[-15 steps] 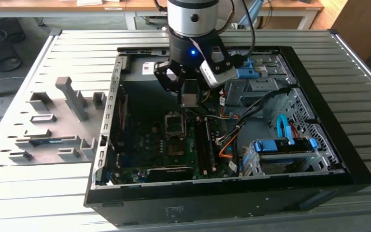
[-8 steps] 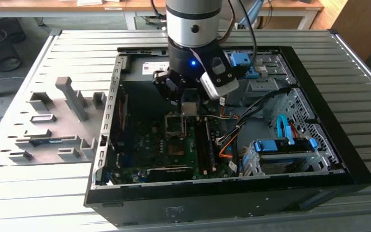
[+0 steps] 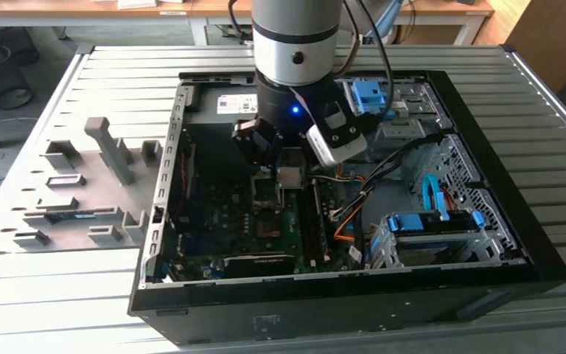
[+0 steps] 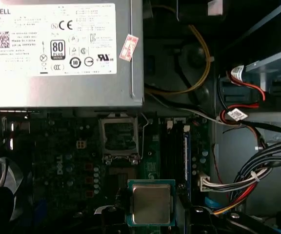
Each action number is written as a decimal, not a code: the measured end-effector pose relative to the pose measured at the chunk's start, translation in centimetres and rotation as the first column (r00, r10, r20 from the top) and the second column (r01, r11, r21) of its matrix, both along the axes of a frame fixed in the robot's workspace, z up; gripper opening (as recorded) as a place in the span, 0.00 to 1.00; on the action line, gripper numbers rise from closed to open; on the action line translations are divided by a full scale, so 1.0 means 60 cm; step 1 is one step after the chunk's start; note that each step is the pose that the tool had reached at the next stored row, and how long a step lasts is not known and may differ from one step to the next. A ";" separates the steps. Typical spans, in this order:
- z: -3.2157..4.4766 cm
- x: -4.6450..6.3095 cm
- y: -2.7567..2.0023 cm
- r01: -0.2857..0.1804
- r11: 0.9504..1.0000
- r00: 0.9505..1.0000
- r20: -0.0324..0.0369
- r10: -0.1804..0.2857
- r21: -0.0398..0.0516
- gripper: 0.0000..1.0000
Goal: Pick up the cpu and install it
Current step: 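Pick up the cpu and move it towards the insertion slot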
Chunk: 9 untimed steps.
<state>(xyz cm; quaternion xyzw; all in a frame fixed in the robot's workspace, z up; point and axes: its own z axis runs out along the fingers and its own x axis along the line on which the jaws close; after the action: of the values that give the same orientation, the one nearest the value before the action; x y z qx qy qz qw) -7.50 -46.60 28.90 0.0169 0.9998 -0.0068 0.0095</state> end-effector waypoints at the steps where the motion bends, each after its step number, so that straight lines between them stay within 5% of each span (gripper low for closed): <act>1: -0.001 0.000 -0.0028 0.000 1.000 1.000 0.000 0.000 -0.001 0.47; 9: -0.006 -0.001 -0.0238 0.000 1.000 1.000 0.000 0.000 -0.007 0.47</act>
<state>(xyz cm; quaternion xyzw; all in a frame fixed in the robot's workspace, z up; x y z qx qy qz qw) -7.53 -48.03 28.57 0.0169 0.9998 -0.0104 0.0096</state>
